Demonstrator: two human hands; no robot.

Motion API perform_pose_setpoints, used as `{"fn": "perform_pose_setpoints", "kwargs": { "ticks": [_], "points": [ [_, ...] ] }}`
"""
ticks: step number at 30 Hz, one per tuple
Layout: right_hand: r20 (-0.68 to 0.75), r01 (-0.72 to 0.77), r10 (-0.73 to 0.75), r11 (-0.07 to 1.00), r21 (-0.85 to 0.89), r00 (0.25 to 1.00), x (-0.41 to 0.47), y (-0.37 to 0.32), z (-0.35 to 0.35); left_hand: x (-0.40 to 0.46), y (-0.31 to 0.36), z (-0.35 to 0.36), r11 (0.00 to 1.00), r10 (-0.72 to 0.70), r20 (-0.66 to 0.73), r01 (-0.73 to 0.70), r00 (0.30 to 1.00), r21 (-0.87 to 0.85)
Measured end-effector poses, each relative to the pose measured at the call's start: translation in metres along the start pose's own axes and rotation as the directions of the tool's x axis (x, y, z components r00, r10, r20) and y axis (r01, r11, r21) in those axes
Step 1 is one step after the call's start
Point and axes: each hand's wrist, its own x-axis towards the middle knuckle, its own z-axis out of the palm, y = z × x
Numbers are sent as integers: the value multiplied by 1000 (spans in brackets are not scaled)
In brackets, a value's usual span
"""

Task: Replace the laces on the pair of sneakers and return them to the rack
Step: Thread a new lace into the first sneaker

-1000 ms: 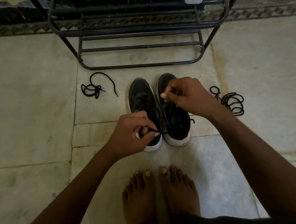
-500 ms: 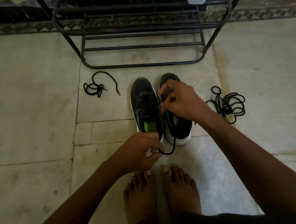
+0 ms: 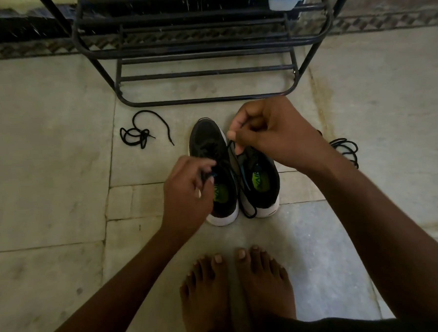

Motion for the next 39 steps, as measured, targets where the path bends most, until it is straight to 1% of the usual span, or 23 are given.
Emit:
{"fn": "perform_pose_setpoints", "kwargs": {
  "ticks": [1,2,4,5,6,8,10,12,16,19,21,23,24,27,30,35,39],
  "points": [
    [17,34,-34,999,35,999,-1,-2,1,11,0,-1,999,-42,-4,42,999,-4],
    [18,66,-67,996,68,998,-1,-3,2,22,2,-3,997,-70,40,71,997,-31],
    [-7,112,-112,988,108,994,-1,-4,2,44,4,-3,982,-97,183,124,978,-144],
    [-22,128,-126,986,111,992,0,-4,2,53,5,-3,969,-97,232,145,968,-200],
    [-34,135,-132,985,104,991,0,-2,2,61,4,-2,959,-95,245,155,965,-238],
    [-26,102,-101,993,52,995,0,6,0,72,6,1,937,-138,179,187,974,-296],
    [21,22,-21,997,-69,1000,-1,16,-1,78,5,2,914,-234,64,242,970,-325],
    [88,-47,66,977,-207,994,-1,26,1,82,3,1,900,-303,-2,286,953,-328],
    [249,-68,180,914,-400,952,-2,43,6,92,0,-6,864,-363,28,348,931,-364],
    [305,-68,226,889,-453,925,-1,50,7,96,1,-10,858,-364,61,360,929,-366],
    [300,-56,204,897,-438,932,1,51,8,97,-1,-12,869,-356,113,373,928,-325],
    [243,-36,157,898,-439,957,5,54,11,93,-6,-12,888,-368,156,396,917,-232],
    [205,-24,125,900,-435,971,7,55,11,87,-7,-10,889,-397,157,421,905,-181],
    [108,-34,76,937,-349,991,12,54,14,57,-8,-2,868,-487,106,494,867,-50],
    [41,-98,107,977,-187,993,15,55,22,24,-12,7,901,-432,60,430,900,48],
    [-19,-155,155,988,-19,988,14,61,40,10,-22,10,916,-400,6,399,916,42],
    [-28,-172,171,985,-9,985,12,65,58,11,-23,12,905,-424,-17,424,906,28]
  ]
}}
